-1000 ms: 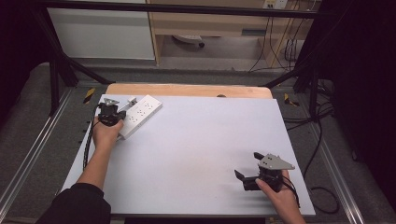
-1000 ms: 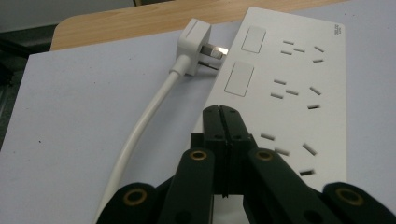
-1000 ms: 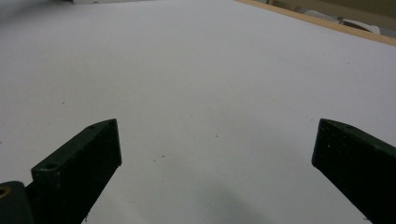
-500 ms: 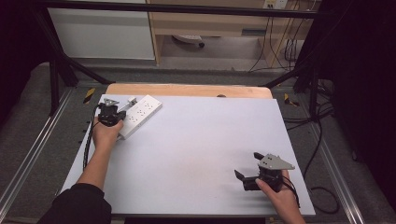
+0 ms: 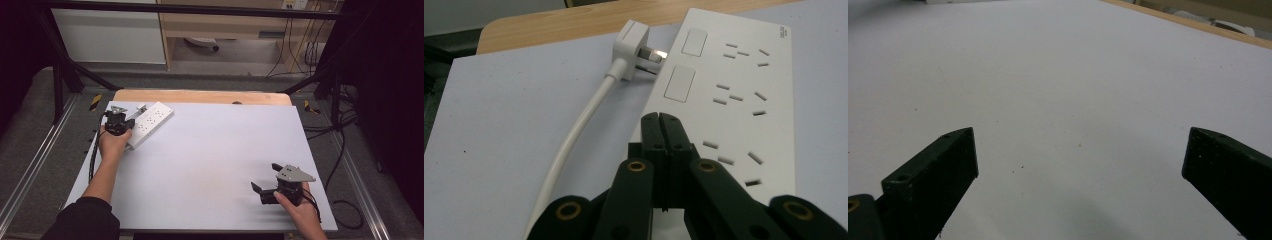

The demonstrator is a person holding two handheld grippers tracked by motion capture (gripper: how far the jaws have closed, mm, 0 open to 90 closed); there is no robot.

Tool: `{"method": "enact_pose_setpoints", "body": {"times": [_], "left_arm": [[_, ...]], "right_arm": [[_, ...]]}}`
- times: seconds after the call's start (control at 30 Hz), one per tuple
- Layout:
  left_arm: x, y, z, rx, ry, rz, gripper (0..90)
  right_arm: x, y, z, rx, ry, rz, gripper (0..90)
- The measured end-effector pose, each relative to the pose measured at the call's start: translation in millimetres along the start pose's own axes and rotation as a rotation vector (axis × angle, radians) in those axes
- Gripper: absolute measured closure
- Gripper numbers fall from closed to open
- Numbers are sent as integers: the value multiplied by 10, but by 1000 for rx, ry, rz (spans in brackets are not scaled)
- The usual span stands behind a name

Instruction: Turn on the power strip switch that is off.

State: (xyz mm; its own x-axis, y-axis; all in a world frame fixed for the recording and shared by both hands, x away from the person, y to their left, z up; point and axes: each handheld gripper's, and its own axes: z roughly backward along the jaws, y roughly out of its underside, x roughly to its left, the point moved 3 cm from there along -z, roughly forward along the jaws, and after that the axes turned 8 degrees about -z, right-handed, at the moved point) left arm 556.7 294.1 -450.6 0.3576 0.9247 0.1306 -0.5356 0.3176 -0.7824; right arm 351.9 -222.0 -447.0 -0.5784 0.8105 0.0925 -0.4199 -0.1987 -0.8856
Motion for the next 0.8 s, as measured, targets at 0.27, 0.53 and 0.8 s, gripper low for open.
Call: {"method": "enact_pose_setpoints", "body": {"times": [0.27,0.53,0.8], "left_arm": [[6,27,1,-5,5,-7,900],[10,43,4,-18,8,14,900],[20,41,10,-18,14,37,900]], "right_arm": [[2,0,-8,1,-1,1,19],[3,1,-12,2,-2,0,19],[2,2,-19,6,-3,0,19]]}}
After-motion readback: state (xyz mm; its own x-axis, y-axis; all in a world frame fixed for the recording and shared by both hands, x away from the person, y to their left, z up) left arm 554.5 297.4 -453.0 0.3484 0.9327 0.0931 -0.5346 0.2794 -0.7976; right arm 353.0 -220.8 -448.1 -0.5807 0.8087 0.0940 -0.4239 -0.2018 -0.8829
